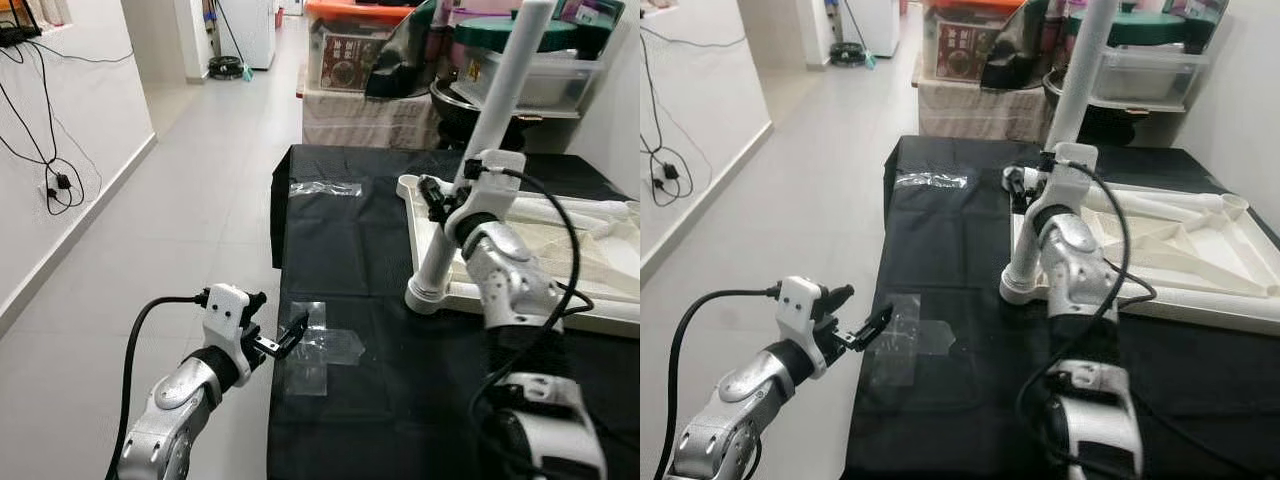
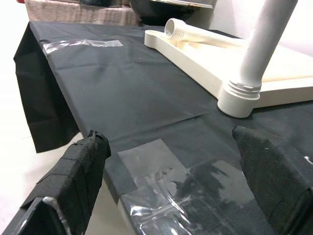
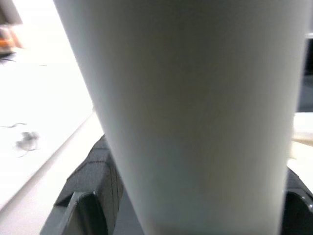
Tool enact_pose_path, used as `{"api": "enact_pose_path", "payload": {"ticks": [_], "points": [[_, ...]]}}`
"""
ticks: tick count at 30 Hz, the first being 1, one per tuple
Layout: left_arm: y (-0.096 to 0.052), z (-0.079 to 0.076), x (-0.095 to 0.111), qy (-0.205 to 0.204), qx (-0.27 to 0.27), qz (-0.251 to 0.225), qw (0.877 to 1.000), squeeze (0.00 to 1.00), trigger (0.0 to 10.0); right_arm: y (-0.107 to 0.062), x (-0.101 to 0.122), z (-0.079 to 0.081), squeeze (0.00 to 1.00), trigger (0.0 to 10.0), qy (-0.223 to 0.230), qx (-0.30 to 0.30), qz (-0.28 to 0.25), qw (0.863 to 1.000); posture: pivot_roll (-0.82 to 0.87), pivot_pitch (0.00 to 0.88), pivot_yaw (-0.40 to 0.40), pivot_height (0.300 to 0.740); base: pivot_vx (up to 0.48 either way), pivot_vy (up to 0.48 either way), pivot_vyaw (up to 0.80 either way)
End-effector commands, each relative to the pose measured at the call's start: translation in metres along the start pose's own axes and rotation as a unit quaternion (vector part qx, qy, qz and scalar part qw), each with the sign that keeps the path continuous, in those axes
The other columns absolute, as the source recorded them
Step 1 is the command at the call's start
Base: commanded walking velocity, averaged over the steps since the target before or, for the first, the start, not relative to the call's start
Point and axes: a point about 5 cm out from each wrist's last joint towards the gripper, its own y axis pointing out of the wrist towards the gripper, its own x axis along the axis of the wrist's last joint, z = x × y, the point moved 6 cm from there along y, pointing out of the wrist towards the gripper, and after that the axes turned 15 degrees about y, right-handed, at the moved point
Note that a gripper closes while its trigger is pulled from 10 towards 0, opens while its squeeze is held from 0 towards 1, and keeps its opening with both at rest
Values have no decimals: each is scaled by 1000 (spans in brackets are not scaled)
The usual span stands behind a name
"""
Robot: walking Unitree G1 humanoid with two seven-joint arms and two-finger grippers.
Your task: Building children table
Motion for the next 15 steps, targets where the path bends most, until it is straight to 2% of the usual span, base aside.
{"api": "enact_pose_path", "payload": {"ticks": [1, 4, 5, 7, 8, 15], "points": [[-1, -2, -6, -2, -6, 13, 1000, 0, 10000, 0, -9, 9, 0, 10000, 16, 75, 34, 997, 70, 0, -82, 740, 0, 0, 0], [-1, -2, -6, -2, -7, 13, 1000, 0, 10000, -2, -11, 5, 0, 10000, 12, 89, 48, 995, 71, 0, -82, 740, 0, 0, 0], [0, -2, -6, -1, -7, 12, 1000, 0, 10000, -2, -15, 0, 0, 4784, 18, 92, 63, 994, 72, 0, -82, 740, 0, 0, 0], [0, -2, -6, -1, -7, 12, 1000, 0, 10000, -2, -15, 0, 0, 4784, 18, 92, 63, 994, 72, 0, -82, 740, 0, 0, 0], [0, -2, -6, -1, -7, 12, 1000, 0, 10000, -1, -16, -3, 0, 0, 22, 91, 70, 993, 72, 0, -82, 740, 0, 0, 0], [-2, 0, -6, 1, -4, 13, 1000, 0, 10000, 9, -12, -3, 0, 0, 35, 68, 35, 996, 90, 0, -88, 740, 0, 0, 0]]}}
